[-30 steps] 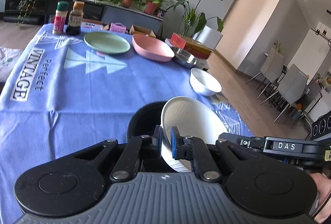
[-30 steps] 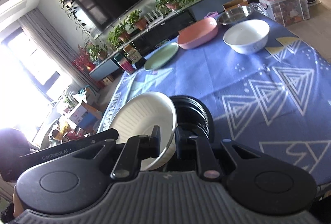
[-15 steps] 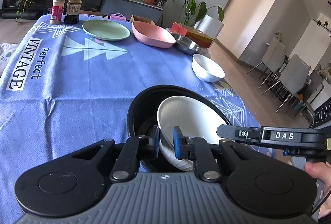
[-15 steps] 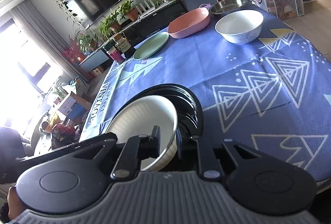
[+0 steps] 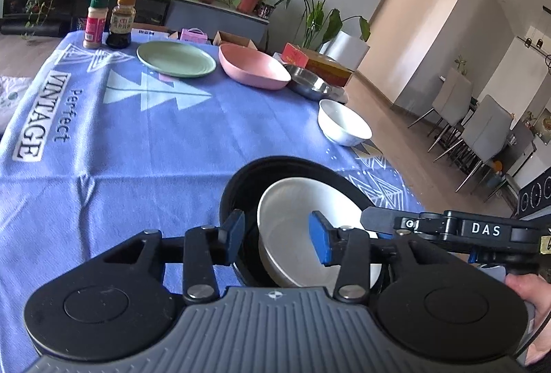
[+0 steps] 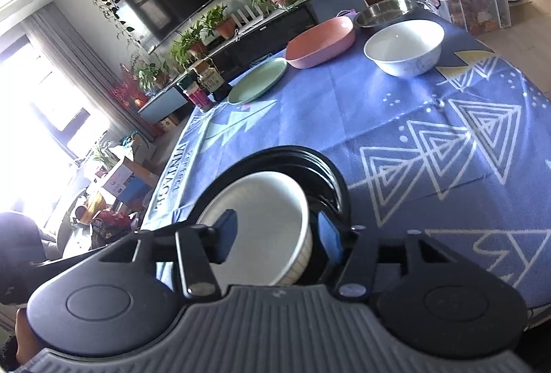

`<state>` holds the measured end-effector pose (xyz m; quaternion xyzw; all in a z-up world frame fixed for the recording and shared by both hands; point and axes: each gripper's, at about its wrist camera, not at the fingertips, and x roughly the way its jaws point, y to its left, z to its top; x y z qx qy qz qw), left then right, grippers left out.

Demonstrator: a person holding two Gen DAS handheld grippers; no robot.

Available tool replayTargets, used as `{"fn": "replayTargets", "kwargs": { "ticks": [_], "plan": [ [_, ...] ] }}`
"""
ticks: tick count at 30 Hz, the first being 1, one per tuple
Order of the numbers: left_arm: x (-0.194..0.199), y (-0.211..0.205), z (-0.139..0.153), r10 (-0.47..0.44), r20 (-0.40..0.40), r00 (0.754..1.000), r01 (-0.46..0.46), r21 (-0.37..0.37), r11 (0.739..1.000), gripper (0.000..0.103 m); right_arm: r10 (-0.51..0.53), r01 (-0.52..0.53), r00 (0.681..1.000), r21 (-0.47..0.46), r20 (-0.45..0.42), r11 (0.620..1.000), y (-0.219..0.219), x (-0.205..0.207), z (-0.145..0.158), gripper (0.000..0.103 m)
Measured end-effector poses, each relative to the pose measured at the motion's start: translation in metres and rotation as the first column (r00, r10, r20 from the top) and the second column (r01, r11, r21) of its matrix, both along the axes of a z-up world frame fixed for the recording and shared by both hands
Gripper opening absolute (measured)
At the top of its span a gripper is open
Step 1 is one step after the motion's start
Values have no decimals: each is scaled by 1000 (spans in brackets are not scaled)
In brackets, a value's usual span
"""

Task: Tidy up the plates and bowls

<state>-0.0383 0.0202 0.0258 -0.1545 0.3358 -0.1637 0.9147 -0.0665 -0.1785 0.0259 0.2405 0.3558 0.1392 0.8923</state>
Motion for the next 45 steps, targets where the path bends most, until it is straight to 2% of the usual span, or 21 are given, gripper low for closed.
{"fn": "replayTargets", "kwargs": {
  "ticks": [4, 11, 20, 27, 33, 38, 43, 45],
  "plan": [
    [1, 2, 6, 9, 14, 1000, -9, -5, 1000, 38, -5, 5, 1000, 16, 21, 1000, -2, -2, 5, 65],
    [9, 3, 25, 20, 55, 998, -19, -10, 1000, 40, -30, 21, 997, 118, 75, 993, -17, -1, 18, 67],
    [29, -15, 59, -10, 111, 994, 9, 13, 1000, 43, -96, 76, 988, 163, 123, 984, -42, 10, 32, 72],
    [66, -36, 84, -26, 127, 992, 22, 33, 999, 44, -141, 110, 978, 199, 151, 974, -73, 30, 42, 77],
    [114, -52, 95, -21, 91, 996, 19, 18, 1000, 45, -228, 182, 959, 248, 168, 952, -116, 58, 53, 77],
    [157, -76, 90, -22, 47, 999, 20, 42, 999, 45, -254, 223, 958, 216, 132, 951, -142, 87, 46, 77],
    [199, -109, 67, -13, 5, 1000, 12, 112, 994, 45, -299, 270, 949, 225, 104, 936, -162, 106, 15, 77],
    [215, -122, 56, -20, -20, 1000, 22, 131, 991, 45, -313, 290, 947, 234, 68, 928, -170, 112, 4, 77]
  ]
}}
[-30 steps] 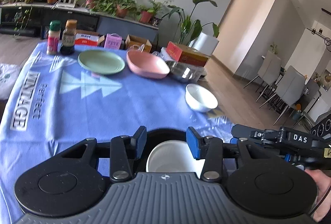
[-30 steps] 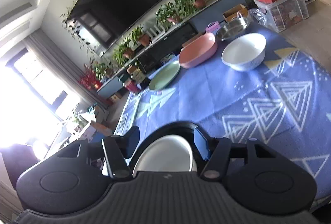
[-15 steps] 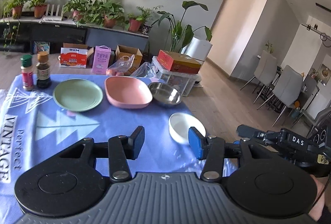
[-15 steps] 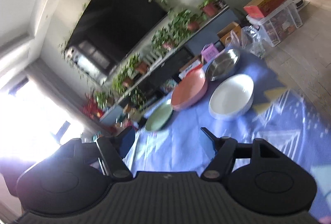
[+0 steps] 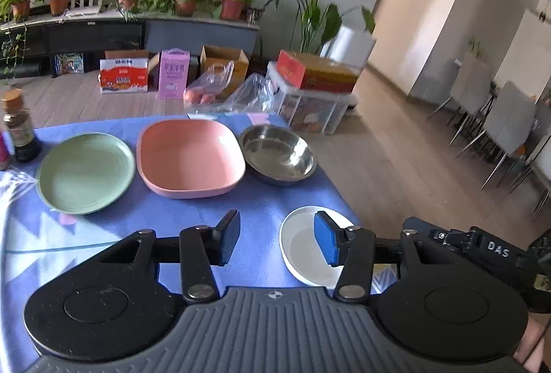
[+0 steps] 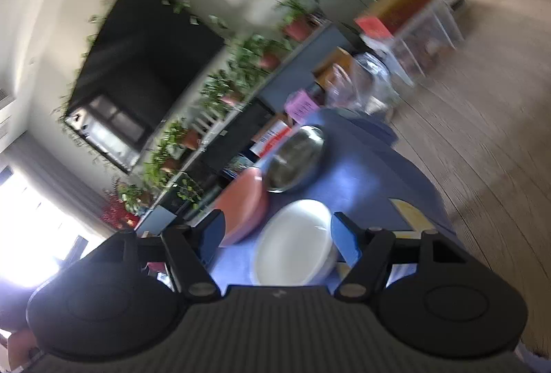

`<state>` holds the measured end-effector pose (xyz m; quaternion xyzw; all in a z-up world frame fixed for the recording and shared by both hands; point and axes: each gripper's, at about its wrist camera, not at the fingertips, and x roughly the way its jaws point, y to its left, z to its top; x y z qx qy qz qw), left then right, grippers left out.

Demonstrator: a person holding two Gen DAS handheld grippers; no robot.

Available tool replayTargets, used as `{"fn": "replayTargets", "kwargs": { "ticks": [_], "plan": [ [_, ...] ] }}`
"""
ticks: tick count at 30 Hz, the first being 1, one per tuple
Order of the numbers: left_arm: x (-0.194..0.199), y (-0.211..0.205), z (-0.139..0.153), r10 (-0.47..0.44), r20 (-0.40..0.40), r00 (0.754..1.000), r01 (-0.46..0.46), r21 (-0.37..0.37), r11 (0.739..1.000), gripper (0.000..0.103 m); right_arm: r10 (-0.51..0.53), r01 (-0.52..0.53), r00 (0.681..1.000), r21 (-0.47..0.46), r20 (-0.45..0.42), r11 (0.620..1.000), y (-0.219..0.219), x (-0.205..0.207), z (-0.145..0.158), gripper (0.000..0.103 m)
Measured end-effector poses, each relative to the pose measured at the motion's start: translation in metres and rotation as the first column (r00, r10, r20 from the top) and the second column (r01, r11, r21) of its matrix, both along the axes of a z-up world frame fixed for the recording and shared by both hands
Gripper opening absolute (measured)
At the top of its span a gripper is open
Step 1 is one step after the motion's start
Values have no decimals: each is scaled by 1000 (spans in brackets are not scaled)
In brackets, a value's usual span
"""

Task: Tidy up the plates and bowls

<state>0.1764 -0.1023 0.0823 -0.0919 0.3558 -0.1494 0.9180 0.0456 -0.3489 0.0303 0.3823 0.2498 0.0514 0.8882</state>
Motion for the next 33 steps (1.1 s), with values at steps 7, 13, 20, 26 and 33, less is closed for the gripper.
{"fn": "replayTargets", "kwargs": {
  "ticks": [7, 13, 20, 26, 33],
  "plan": [
    [32, -31, -32, -23, -65, 998, 26, 46, 999, 43, 21, -18, 997, 37, -75, 999, -10, 20, -19, 67],
    [43, -36, -49, -7, -110, 994, 15, 72, 997, 41, 59, -55, 991, 34, -123, 998, -4, 26, -22, 60],
    [50, -43, -63, 8, -142, 990, 6, 98, 995, 33, 51, -51, 987, 2, -155, 999, -1, 32, -23, 50],
    [53, -49, -70, -28, -167, 986, 48, 113, 992, 7, 39, -43, 983, -19, -178, 999, -2, 34, -24, 20],
    [43, -54, -65, -36, -127, 991, 55, 150, 987, 7, 55, -70, 981, -77, -184, 995, 7, 31, -20, 18]
  ]
}}
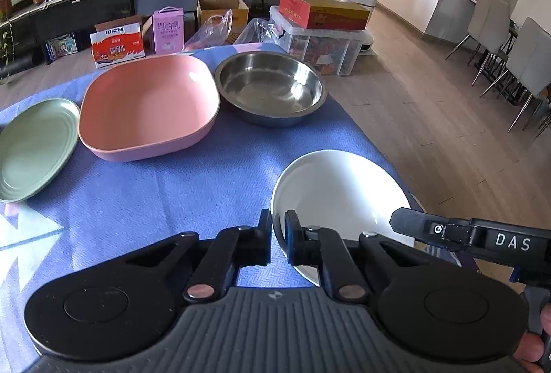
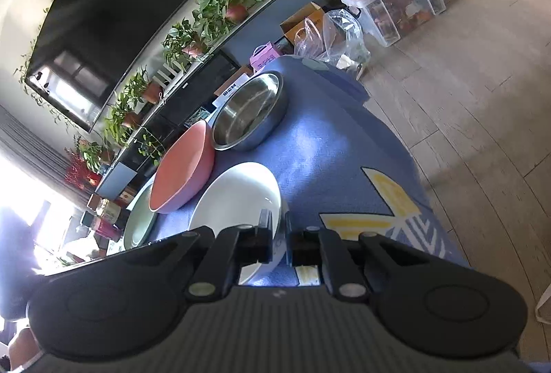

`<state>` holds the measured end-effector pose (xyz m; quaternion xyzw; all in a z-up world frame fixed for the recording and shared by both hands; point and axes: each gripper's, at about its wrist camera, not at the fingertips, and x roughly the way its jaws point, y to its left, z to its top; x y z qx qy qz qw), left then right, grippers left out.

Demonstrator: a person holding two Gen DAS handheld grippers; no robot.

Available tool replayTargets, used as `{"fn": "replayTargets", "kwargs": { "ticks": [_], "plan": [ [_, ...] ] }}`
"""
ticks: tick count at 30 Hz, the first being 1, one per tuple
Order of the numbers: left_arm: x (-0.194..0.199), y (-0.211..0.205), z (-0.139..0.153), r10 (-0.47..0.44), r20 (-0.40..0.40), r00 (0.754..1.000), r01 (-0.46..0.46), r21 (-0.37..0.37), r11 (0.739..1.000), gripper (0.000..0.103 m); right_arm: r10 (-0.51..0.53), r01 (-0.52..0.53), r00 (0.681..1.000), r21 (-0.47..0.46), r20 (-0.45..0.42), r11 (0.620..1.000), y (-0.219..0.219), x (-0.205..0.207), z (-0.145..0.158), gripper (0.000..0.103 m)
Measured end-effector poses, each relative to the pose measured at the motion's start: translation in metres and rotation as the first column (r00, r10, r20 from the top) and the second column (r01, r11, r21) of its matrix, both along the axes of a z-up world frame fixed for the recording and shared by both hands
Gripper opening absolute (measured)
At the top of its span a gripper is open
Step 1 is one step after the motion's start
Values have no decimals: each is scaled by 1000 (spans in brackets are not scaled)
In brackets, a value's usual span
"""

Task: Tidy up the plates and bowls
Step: 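Lift the shallow white bowl and lower it onto the stacked bowls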

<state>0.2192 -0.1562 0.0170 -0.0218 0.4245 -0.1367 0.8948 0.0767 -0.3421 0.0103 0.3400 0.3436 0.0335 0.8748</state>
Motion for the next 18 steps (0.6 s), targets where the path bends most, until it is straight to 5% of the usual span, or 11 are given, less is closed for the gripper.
{"fn": "replayTargets", "kwargs": {
  "ticks": [9, 18],
  "plan": [
    [-31, 22, 27, -14, 65, 998, 16, -33, 999, 7, 30, -29, 997, -6, 71, 1000, 10, -16, 14, 18],
    [-108, 75, 61, -16, 161, 987, 26, -56, 998, 7, 134, -136, 979, 2, 152, 991, 51, -50, 37, 18]
  ]
}}
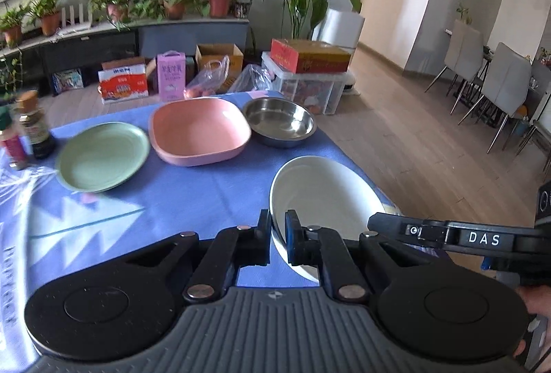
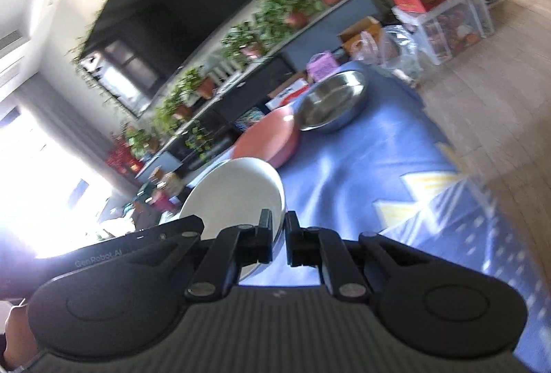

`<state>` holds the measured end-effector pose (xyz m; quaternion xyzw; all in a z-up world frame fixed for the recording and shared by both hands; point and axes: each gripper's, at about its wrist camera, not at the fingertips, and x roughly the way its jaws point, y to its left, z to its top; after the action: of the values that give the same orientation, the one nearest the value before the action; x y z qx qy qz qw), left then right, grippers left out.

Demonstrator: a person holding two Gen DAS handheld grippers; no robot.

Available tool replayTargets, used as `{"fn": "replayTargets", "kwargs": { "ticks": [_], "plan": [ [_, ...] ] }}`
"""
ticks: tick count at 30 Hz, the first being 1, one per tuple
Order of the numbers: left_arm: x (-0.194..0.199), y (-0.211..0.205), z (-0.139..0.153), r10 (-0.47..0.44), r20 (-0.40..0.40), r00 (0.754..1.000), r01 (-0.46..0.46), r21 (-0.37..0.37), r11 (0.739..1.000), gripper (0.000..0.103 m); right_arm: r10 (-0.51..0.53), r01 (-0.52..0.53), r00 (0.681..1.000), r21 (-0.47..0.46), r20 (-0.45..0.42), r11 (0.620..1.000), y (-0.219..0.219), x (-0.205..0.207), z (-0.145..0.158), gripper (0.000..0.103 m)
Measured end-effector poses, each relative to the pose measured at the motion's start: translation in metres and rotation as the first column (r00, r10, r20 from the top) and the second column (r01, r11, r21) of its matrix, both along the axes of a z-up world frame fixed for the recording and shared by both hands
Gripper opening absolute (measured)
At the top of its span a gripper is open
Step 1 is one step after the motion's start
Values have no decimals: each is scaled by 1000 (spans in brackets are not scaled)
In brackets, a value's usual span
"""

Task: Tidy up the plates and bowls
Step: 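Lift the shallow white bowl and lower it onto the stacked bowls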

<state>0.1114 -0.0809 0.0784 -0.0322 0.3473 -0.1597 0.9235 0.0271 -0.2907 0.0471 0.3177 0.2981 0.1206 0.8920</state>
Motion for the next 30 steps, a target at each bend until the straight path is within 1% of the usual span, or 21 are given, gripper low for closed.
{"fn": "replayTargets", "kwargs": {
  "ticks": [3, 6, 15, 23, 30],
  "plan": [
    [-25, 16, 3, 8, 9, 1000, -8, -4, 1000, 8, 32, -32, 999, -1, 20, 999, 19, -15, 6, 18],
    [-49, 30, 3, 16, 20, 1000, -16, -9, 1000, 8, 58, -57, 998, -25, 30, 998, 38, -30, 9, 18],
    [-102, 68, -9, 28, 18, 999, -26, -72, 997, 8, 121, -115, 992, -129, 35, 985, 76, -65, 16, 18],
    [-129, 84, -32, 36, -19, 999, -37, -97, 995, 8, 137, -135, 991, -192, -5, 972, 101, -83, 4, 19],
    [-132, 87, -46, 29, -50, 998, -34, -104, 994, 9, 128, -135, 991, -229, -44, 964, 116, -96, -8, 20]
  ]
}}
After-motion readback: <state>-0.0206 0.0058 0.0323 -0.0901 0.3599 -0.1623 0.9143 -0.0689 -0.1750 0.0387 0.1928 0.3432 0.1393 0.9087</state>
